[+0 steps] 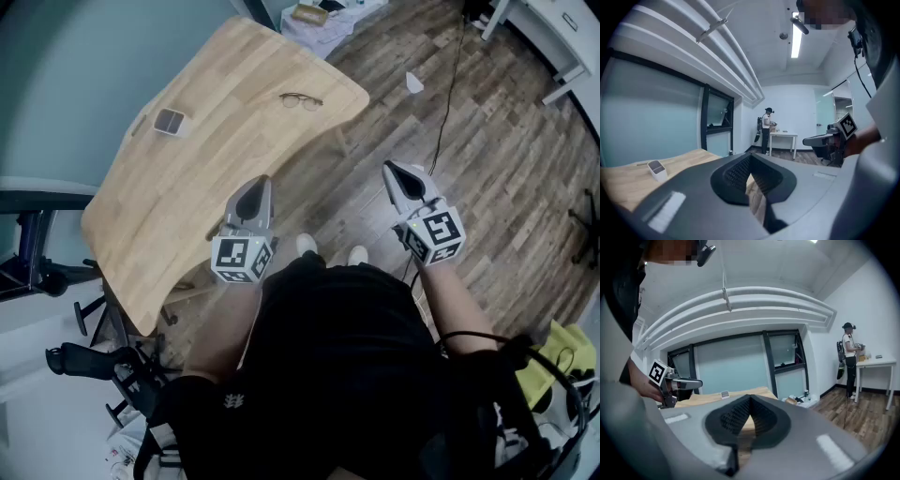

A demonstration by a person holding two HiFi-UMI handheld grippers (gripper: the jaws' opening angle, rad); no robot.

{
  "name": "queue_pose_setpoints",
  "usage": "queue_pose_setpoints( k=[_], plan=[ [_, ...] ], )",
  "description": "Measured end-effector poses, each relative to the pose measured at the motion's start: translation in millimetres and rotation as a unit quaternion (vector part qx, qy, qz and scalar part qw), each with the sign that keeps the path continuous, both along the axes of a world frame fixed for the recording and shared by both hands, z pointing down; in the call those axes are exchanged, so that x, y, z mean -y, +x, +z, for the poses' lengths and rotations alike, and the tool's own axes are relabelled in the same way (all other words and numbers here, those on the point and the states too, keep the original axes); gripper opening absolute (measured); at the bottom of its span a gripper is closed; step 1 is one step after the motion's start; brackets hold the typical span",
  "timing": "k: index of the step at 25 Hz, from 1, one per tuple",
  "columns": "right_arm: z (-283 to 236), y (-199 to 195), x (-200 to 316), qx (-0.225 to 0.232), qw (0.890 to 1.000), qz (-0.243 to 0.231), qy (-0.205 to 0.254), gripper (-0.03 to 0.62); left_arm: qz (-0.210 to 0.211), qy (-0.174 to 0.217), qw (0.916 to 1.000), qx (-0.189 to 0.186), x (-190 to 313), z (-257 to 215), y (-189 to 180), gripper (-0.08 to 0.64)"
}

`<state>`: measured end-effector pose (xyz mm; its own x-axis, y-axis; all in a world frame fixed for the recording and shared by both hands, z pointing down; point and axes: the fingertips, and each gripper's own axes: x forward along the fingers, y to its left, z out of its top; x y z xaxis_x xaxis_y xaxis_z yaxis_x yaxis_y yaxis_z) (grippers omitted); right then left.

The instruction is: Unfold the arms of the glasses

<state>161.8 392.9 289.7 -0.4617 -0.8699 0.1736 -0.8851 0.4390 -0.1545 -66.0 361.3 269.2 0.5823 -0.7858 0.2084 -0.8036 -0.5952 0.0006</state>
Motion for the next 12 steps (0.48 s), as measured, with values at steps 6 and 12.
queue_pose_setpoints(
  k=[6, 12],
  plan=[
    [0.6, 6.1, 6.7, -0.002, 1.0, -0.007, 0.0, 0.0, 0.007, 0.003, 0.9999, 0.009, 5.9, -1.3, 11.0, 0.006],
    [15.6, 19.4, 37.1, 0.01, 1.0, 0.021, -0.008, 0.0, -0.001, -0.006, 0.9998, 0.021, 30.3, 15.8, 9.6, 0.006]
  ],
)
